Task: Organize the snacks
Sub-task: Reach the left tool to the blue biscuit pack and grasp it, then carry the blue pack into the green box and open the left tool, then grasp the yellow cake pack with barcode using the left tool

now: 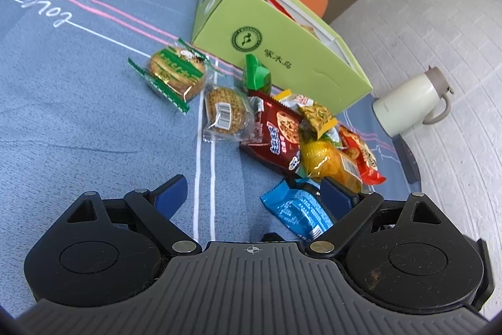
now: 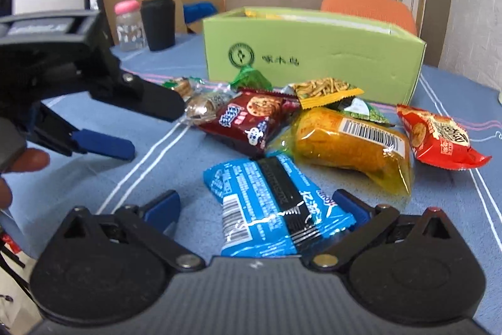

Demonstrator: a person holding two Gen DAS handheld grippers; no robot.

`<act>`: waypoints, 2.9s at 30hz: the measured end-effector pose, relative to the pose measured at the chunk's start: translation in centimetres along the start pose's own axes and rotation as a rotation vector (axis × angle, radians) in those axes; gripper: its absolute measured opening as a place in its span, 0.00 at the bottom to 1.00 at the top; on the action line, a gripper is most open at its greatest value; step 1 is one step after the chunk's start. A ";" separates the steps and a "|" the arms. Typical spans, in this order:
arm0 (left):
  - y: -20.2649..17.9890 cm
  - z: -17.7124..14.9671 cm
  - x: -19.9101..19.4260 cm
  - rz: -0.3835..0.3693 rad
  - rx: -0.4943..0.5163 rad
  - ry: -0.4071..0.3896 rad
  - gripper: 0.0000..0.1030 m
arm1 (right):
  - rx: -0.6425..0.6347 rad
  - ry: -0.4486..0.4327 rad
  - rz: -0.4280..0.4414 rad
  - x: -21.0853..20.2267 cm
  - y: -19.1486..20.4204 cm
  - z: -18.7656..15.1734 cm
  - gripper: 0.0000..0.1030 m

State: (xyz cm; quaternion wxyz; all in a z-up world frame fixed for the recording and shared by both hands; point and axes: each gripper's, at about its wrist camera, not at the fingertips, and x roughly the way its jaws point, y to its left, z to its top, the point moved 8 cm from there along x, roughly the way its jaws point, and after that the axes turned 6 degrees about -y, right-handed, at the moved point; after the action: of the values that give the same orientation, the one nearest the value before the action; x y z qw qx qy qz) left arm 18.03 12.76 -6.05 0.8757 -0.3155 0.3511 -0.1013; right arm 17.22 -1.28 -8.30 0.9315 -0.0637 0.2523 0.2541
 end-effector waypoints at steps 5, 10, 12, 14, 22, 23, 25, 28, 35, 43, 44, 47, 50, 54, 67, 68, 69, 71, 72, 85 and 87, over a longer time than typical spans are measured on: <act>-0.5 -0.2 -0.1 -0.033 -0.004 0.019 0.78 | -0.024 0.072 -0.021 -0.2 -0.4 0.8 0.99; -3.3 -0.5 0.0 -0.164 0.008 0.054 0.72 | -0.105 0.050 -0.012 -0.9 -0.4 1.5 0.99; -4.1 -0.8 0.6 -0.156 0.019 0.077 0.66 | -0.078 0.078 0.009 -0.1 -0.7 1.2 0.99; -4.3 -1.4 1.2 -0.141 0.020 0.107 0.61 | -0.067 0.084 0.029 0.3 -0.7 1.1 0.99; -4.8 -2.4 3.0 -0.093 0.004 0.156 0.54 | -0.044 0.050 0.076 -0.6 -0.3 0.6 0.88; -4.9 -2.5 3.1 -0.091 0.003 0.161 0.54 | -0.044 0.035 0.072 -1.1 -0.2 0.7 0.63; -5.0 -2.5 3.1 -0.082 0.004 0.161 0.54 | -0.037 0.034 0.073 -1.7 0.0 0.5 0.61; -5.4 -2.7 2.8 -0.071 0.030 0.146 0.55 | -0.025 0.023 0.067 -2.3 0.1 0.2 0.61; -6.3 -4.3 2.6 -0.054 0.073 0.170 0.55 | 0.024 -0.011 0.057 -3.2 -0.1 -0.2 0.63; -7.4 -5.1 3.0 -0.020 0.157 0.148 0.32 | 0.011 -0.032 0.059 -3.1 0.4 -0.6 0.74; -7.5 -5.3 3.0 -0.014 0.168 0.147 0.26 | 0.013 -0.034 0.051 -3.3 0.5 -0.7 0.73; -7.9 -5.8 2.9 -0.007 0.184 0.145 0.18 | 0.022 -0.029 0.026 -4.0 0.3 -0.7 0.73; -8.9 -5.1 2.4 -0.049 0.150 0.140 0.12 | 0.018 -0.056 0.000 -5.2 -0.5 0.6 0.73; -12.3 -1.8 1.6 -0.127 0.179 0.070 0.10 | -0.010 -0.145 -0.033 -6.2 -2.2 5.0 0.74; -14.2 17.2 10.4 -0.062 0.176 -0.094 0.10 | -0.069 -0.197 0.059 9.1 -9.3 20.6 0.74; -13.6 17.9 11.4 -0.040 0.179 -0.087 0.10 | -0.060 -0.180 0.073 10.7 -9.6 20.6 0.74; -12.9 18.3 12.4 -0.021 0.176 -0.077 0.10 | -0.053 -0.162 0.084 11.8 -9.7 20.6 0.74; -11.5 18.8 14.2 -0.003 0.164 -0.059 0.13 | -0.031 -0.132 0.111 14.1 -10.1 20.3 0.75; -11.1 19.0 14.7 -0.001 0.167 -0.062 0.19 | -0.015 -0.122 0.122 14.8 -10.2 20.3 0.77; -10.0 12.8 8.2 -0.051 0.189 -0.134 0.58 | 0.046 -0.178 0.067 4.6 -12.9 14.4 0.91; -9.7 10.0 7.7 -0.063 0.171 -0.088 0.58 | 0.051 -0.134 0.086 3.8 -11.9 11.7 0.91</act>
State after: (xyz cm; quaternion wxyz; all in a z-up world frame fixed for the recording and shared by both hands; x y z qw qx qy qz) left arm 30.85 6.93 1.30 0.9105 -0.2545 0.2922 -0.1442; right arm 31.21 -6.92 -0.20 0.9358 -0.0118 0.1985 0.2910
